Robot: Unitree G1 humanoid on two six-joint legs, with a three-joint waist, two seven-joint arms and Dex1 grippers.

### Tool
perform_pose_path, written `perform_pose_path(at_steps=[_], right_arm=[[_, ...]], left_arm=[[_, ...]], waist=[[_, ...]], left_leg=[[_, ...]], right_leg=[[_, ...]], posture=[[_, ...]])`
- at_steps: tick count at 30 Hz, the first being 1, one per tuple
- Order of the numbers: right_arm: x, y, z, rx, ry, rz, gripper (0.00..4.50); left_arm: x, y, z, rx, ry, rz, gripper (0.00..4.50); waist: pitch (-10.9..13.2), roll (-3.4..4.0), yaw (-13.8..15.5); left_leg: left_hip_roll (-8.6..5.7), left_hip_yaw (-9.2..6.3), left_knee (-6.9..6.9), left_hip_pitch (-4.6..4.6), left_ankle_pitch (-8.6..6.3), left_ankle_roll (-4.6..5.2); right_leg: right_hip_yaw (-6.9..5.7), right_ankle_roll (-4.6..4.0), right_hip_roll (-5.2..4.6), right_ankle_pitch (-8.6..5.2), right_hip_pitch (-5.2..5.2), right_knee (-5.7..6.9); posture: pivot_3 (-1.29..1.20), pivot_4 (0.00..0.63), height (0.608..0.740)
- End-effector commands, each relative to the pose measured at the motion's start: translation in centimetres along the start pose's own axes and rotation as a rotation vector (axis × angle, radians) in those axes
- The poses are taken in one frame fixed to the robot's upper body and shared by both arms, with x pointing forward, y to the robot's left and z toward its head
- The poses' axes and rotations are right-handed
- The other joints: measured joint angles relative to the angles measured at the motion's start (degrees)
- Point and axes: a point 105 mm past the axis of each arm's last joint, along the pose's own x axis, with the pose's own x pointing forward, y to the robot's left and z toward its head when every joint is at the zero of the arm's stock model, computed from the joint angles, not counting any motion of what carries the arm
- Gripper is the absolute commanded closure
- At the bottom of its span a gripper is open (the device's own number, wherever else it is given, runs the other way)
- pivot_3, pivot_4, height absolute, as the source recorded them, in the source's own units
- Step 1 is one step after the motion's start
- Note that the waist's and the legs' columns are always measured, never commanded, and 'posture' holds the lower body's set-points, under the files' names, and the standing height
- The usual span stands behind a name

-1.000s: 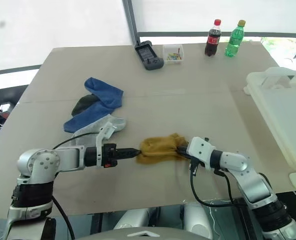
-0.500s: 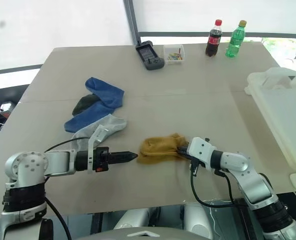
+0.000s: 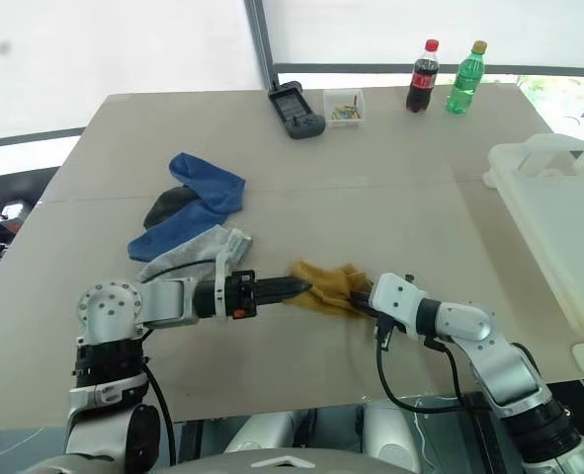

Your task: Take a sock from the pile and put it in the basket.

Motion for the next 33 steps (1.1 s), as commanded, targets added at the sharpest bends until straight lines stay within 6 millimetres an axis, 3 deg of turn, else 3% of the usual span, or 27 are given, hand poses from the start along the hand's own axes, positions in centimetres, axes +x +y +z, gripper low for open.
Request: perform_pose_path(at_steps=[1,15,23,26,30,31,33], right_arm=[[0.0,0.7,-0.4,-0.002,0.025,0.027,4.50],[-0.2,0.9,-0.4,-0.008,0.033,0.011,4.50],[-1.0,1.5,-0.7,-0.014,0.077,0.077,4.50],[-1.5,1.1,-0.3,-0.039,0.089,0.062,3.57],[-3.4,0.0,1.7,-0.001,0.048,-0.039,1.87],[-4.1,0.1,2.3,0.019,0.038,-0.054,1.61],[-5.6,0.3,2.9,0.037,0.040,-0.074,1.61]], left_arm=[[0.3,-1.4,0.4,0.043,0.030,-0.052,1.28],[4.8,-2.4,0.3,0.075,0.179,-0.149,1.28],[7.5,-0.4,0.1,0.061,0.217,-0.083,1.28],[8.6,1.3,-0.2,0.037,0.222,-0.005,1.25],[9.0,2.2,-0.7,0.010,0.237,0.026,1.25],[9.0,2.3,-0.8,0.010,0.240,0.030,1.25],[9.2,2.6,-0.9,0.022,0.253,0.043,1.25]], waist=[[0.0,0.00,0.0],[0.0,-0.01,0.0],[0.0,-0.01,0.2],[0.0,-0.01,0.3],[0.0,-0.02,0.8],[0.0,-0.02,0.8],[0.0,-0.02,1.3]], left_leg=[[0.00,0.00,0.00,0.00,0.00,0.00],[0.00,0.00,0.01,-0.03,0.01,0.00],[-0.01,0.00,0.02,-0.04,0.01,0.00],[-0.02,-0.01,0.02,-0.05,0.01,0.01],[-0.02,-0.02,0.04,-0.08,0.01,0.00],[-0.01,-0.03,0.04,-0.08,0.01,0.00],[-0.01,-0.03,0.04,-0.12,0.01,0.00]], right_leg=[[0.01,0.00,0.00,0.00,0.00,0.00],[0.01,0.00,0.01,0.00,0.00,0.01],[0.00,0.00,0.00,0.00,0.00,-0.03],[0.00,0.00,0.00,0.00,0.01,-0.05],[-0.02,0.01,-0.02,0.00,0.03,-0.06],[-0.01,0.02,-0.02,0.00,0.03,-0.06],[-0.01,0.02,-0.02,0.00,0.01,-0.06]], posture=[[0.00,0.150,0.740],[0.00,0.150,0.740],[0.00,0.150,0.740],[0.00,0.150,0.740],[0.00,0.150,0.740],[0.00,0.150,0.740],[0.00,0.150,0.740]])
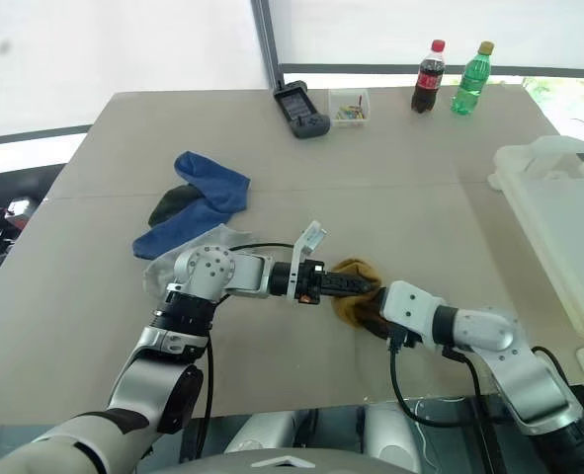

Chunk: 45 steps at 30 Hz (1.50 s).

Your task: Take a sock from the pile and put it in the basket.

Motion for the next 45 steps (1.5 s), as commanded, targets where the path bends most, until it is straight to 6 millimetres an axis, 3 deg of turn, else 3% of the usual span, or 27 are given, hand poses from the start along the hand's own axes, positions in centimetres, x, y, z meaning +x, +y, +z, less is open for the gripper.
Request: perform_pose_path(at_steps=[1,5,8,12,15,22,27,32,35,40,45], right_arm=[[-2.7,-0.4,2.4,-0.003,-0.047,-0.058,1.61],[-4.2,-1.2,2.5,0.061,-0.064,-0.137,1.61],[-4.1,-2.3,2.7,0.131,-0.102,-0.205,1.61],[-2.7,-3.8,3.4,0.214,-0.156,-0.247,1.61],[-1.2,-4.7,4.0,0.269,-0.188,-0.238,1.61],[2.3,-4.0,3.7,0.301,-0.149,-0.101,1.61],[2.7,-4.1,4.1,0.331,-0.168,-0.068,1.61],[3.2,-4.6,2.5,0.344,-0.099,-0.128,1.61],[3.4,-4.8,2.4,0.387,-0.108,-0.162,2.31],[3.2,-2.7,2.8,0.440,-0.121,-0.075,4.48],[2.5,-2.7,3.2,0.488,-0.155,-0.088,4.48]], left_arm=[[0.4,1.6,-0.9,-0.001,0.042,0.080,1.25],[0.9,2.0,-1.6,0.039,0.083,0.100,1.25],[0.9,1.7,-1.8,0.125,0.093,0.089,1.25],[-0.3,-0.3,-1.6,0.371,0.072,0.043,1.25],[-1.3,0.1,-2.6,0.524,0.125,0.106,1.25],[-1.7,0.6,-2.6,0.591,0.152,0.125,1.25],[-1.7,0.6,-2.7,0.612,0.166,0.105,1.25],[-1.6,0.3,-2.9,0.652,0.188,0.070,1.25],[-1.9,0.1,-2.9,0.677,0.198,0.057,1.25],[-2.4,0.1,-2.8,0.689,0.206,0.053,1.25],[-2.8,-0.3,-2.5,0.725,0.207,0.033,1.25]], waist=[[0.0,-0.01,0.3],[0.0,-0.05,0.4],[-0.1,-0.07,0.4],[-0.1,-0.03,0.1],[-0.1,-0.02,0.0],[0.0,0.00,0.2],[0.0,0.02,0.2],[0.0,0.02,0.1],[0.0,0.02,0.1],[0.0,0.02,0.0],[0.0,0.02,-0.1]], left_leg=[[0.00,0.00,0.00,0.01,0.00,0.00],[0.00,-0.01,0.07,0.06,-0.12,-0.20],[0.00,-0.01,0.11,0.08,-0.13,-0.21],[0.00,0.03,0.10,0.06,-0.13,-0.22],[0.01,0.03,-0.05,0.04,-0.02,-0.03],[0.01,0.01,-0.17,-0.03,0.00,0.03],[0.01,0.00,-0.18,-0.03,0.01,0.04],[0.01,-0.01,-0.18,-0.03,0.00,0.04],[0.01,-0.01,-0.19,-0.03,0.01,0.04],[0.01,0.00,-0.26,-0.06,0.01,0.04],[0.01,0.00,-0.26,-0.06,0.01,0.04]], right_leg=[[-0.01,0.00,0.01,0.00,0.01,0.00],[-0.02,0.02,-0.01,0.00,0.12,0.01],[-0.02,0.02,-0.02,0.01,0.12,0.02],[0.04,0.01,-0.02,0.01,0.09,0.07],[0.05,-0.02,-0.01,0.00,-0.01,0.04],[0.00,-0.02,-0.01,0.00,-0.02,-0.15],[0.00,-0.01,-0.01,0.00,-0.03,-0.17],[-0.01,-0.01,-0.01,0.00,-0.03,-0.16],[0.00,-0.01,-0.01,0.00,-0.04,-0.16],[0.02,-0.02,0.00,0.00,-0.11,-0.17],[0.02,-0.02,0.00,0.00,-0.11,-0.17]], posture=[[0.00,0.150,0.740],[0.00,0.150,0.740],[0.00,0.150,0.740],[0.00,0.150,0.740],[0.00,0.150,0.740],[0.00,0.150,0.740],[0.00,0.150,0.740],[0.00,0.150,0.740],[0.00,0.150,0.740],[0.00,0.150,0.740],[0.00,0.150,0.740]])
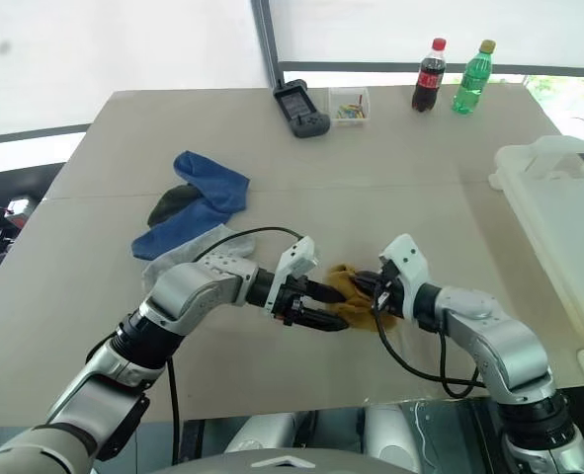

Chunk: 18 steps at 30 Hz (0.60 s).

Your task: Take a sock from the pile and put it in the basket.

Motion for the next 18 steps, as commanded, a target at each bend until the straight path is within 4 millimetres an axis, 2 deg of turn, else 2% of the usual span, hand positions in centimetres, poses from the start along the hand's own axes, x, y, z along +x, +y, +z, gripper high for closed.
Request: perform_pose_path(at_steps=[1,4,9,16,18], right_arm=[[-0.9,0.4,1.3,0.014,-0.058,0.001,4.48],[-1.5,0.5,1.1,0.015,-0.042,-0.005,4.48],[-2.3,1.1,-0.9,0.009,0.052,-0.002,4.48],[-2.1,0.8,-4.4,-0.064,0.187,-0.035,4.48],[-2.1,0.7,-4.8,-0.072,0.191,-0.041,4.48]], left_arm=[[-0.4,-0.1,0.3,0.031,0.014,-0.009,1.25],[-0.7,-0.3,0.3,0.044,0.020,-0.027,1.25],[-0.6,-0.2,0.3,0.046,0.039,-0.041,1.25],[-1.0,0.0,3.2,0.020,-0.080,-0.058,1.25],[-0.7,0.1,2.9,0.012,-0.064,-0.061,1.25]], waist=[[0.0,0.00,-0.1],[0.0,0.00,-0.4],[0.0,0.00,-0.5],[0.0,-0.02,-0.8],[0.0,-0.02,-0.9]], left_leg=[[0.00,0.00,0.00,0.00,0.00,0.00],[0.00,0.00,0.00,0.00,0.00,0.00],[0.00,0.00,-0.01,-0.03,0.00,0.01],[0.00,-0.01,0.00,-0.01,0.00,0.01],[0.00,-0.01,0.01,0.00,0.00,0.01]], right_leg=[[0.00,0.00,0.00,0.00,0.00,0.00],[0.00,0.00,0.00,0.00,0.00,0.01],[-0.01,0.00,-0.01,0.00,0.00,-0.05],[-0.02,0.01,-0.01,0.00,0.01,-0.02],[-0.03,0.01,0.00,0.00,0.01,0.00]], posture=[[0.00,0.150,0.740],[0.00,0.150,0.740],[0.00,0.150,0.740],[0.00,0.150,0.740],[0.00,0.150,0.740]])
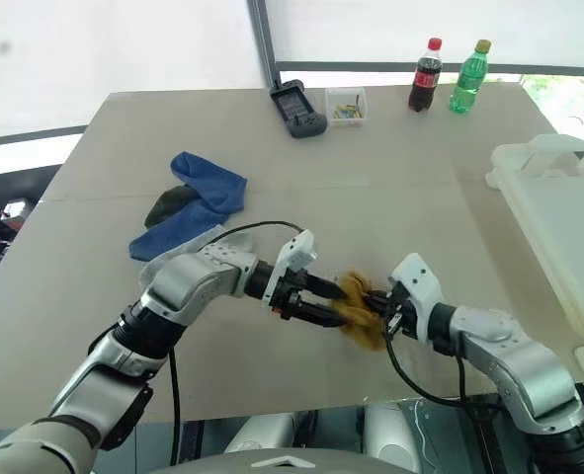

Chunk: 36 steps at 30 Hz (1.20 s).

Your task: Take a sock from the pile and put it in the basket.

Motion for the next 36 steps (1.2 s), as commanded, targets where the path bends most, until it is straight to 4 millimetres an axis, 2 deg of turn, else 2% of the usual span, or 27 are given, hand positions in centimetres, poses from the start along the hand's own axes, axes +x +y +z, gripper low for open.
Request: perform_pose_path(at_steps=[1,4,7,9,11,13,16,18,20,23,24,27,30,32,34,36], right_arm=[[0.1,0.2,-2.3,0.010,0.071,-0.006,4.48],[0.0,0.0,-1.7,-0.012,0.034,-0.032,4.48],[-0.3,-0.3,0.1,-0.028,-0.052,-0.047,4.48],[-0.4,-0.4,1.1,-0.052,-0.090,-0.053,4.48],[-0.3,-0.4,1.8,-0.077,-0.117,-0.049,4.48],[-0.3,-0.4,2.2,-0.075,-0.131,-0.037,4.48],[-0.2,-0.6,2.5,-0.067,-0.138,-0.019,3.62],[-0.3,-0.2,2.4,-0.068,-0.128,0.016,2.52],[-0.4,-0.5,2.6,-0.067,-0.127,-0.003,1.64],[-1.3,-1.3,3.0,-0.044,-0.132,-0.049,0.28],[-1.7,-1.4,3.2,-0.020,-0.141,-0.053,0.05],[-2.2,-1.2,3.4,0.068,-0.147,-0.042,0.05],[-1.8,-0.5,3.0,0.105,-0.109,-0.012,0.05],[-1.1,0.0,2.1,0.117,-0.061,0.006,0.05],[-0.5,0.1,1.4,0.117,-0.025,0.010,0.05],[-0.2,0.0,1.1,0.125,-0.016,0.010,0.05]], left_arm=[[0.2,0.0,0.4,0.009,0.000,-0.005,1.25],[0.6,0.0,-0.1,0.024,0.009,0.000,1.25],[-1.5,-0.4,2.8,-0.054,-0.163,-0.010,1.25],[-3.3,-0.4,3.9,-0.104,-0.251,0.004,1.25],[-4.4,-0.7,3.7,-0.117,-0.261,0.028,1.25],[-4.2,-0.9,3.3,-0.124,-0.247,0.036,1.25],[-2.5,-1.0,2.9,-0.129,-0.214,0.011,1.25],[-0.7,-0.7,1.9,-0.118,-0.146,0.012,1.25],[0.6,-0.7,0.7,-0.091,-0.068,0.001,1.25],[1.4,-0.5,-0.7,-0.060,0.009,0.011,1.25],[1.5,-0.4,-1.0,-0.053,0.023,0.013,1.25],[1.5,-0.4,-0.9,-0.015,0.013,0.007,1.25],[0.5,-0.7,0.8,0.068,-0.067,0.024,1.25],[-0.8,-0.8,1.7,0.159,-0.100,0.082,1.25],[-2.4,-1.1,3.2,0.311,-0.213,0.167,1.25],[-4.0,-1.4,3.1,0.385,-0.219,0.232,1.25]], waist=[[0.0,0.00,-0.1],[0.0,0.00,-0.1],[0.0,-0.01,-0.1],[0.0,-0.01,-0.2],[0.0,0.00,-0.4],[0.0,0.01,-0.3],[0.0,-0.01,0.1],[0.0,-0.02,0.4],[0.0,-0.02,0.3],[0.0,0.00,-0.2],[0.0,0.00,-0.2],[0.0,0.00,-0.1],[0.0,0.00,-0.2],[0.0,0.00,-0.2],[0.0,0.03,-0.4],[0.0,0.03,-0.1]], left_leg=[[0.00,0.00,0.00,0.02,0.00,0.00],[0.00,0.00,0.00,0.04,0.00,0.00],[0.00,-0.01,0.00,0.02,0.00,0.00],[0.00,-0.02,0.02,0.03,0.00,0.00],[0.00,-0.02,0.02,0.03,0.00,0.00],[0.00,-0.02,0.01,0.04,0.00,0.00],[-0.01,-0.01,0.02,0.00,0.00,0.00],[-0.04,-0.02,0.07,-0.01,0.00,0.00],[-0.04,-0.02,0.07,-0.01,0.00,0.00],[-0.03,-0.02,0.04,-0.02,0.00,0.00],[-0.03,-0.02,0.03,-0.02,0.00,0.00],[-0.03,-0.02,0.03,-0.01,0.00,0.00],[-0.02,-0.02,0.03,-0.01,0.00,0.00],[-0.02,-0.02,0.03,-0.02,0.00,0.00],[-0.02,-0.01,0.00,-0.02,0.00,0.00],[-0.01,0.01,-0.05,-0.01,0.00,0.00]], right_leg=[[0.01,0.00,0.00,0.00,0.01,0.00],[0.01,0.00,0.00,0.00,0.05,-0.03],[0.00,0.00,0.00,0.00,0.04,-0.02],[-0.01,0.00,0.01,0.00,0.03,0.01],[0.00,0.00,0.02,0.00,-0.01,0.07],[0.01,0.00,0.02,0.00,-0.02,0.07],[0.00,0.00,0.00,0.00,-0.01,0.02],[-0.03,0.01,-0.03,0.01,0.00,0.00],[-0.02,0.01,-0.02,0.01,0.03,-0.01],[0.02,0.00,-0.01,0.01,-0.02,0.03],[0.03,0.00,-0.01,0.00,-0.02,0.05],[0.02,-0.01,-0.01,0.00,-0.01,0.06],[0.02,-0.01,-0.01,0.00,-0.01,0.06],[0.03,0.00,-0.01,0.00,-0.02,0.06],[0.04,-0.01,-0.01,0.00,-0.04,0.04],[0.07,-0.01,-0.02,0.00,-0.06,0.01]], posture=[[0.00,0.150,0.740],[0.00,0.150,0.740],[0.00,0.150,0.740],[0.00,0.150,0.740],[0.00,0.150,0.740],[0.00,0.150,0.740],[0.00,0.150,0.740],[0.00,0.150,0.740],[0.00,0.150,0.740],[0.00,0.150,0.740],[0.00,0.150,0.740],[0.00,0.150,0.740],[0.00,0.150,0.740],[0.00,0.150,0.740],[0.00,0.150,0.740],[0.00,0.150,0.740]])
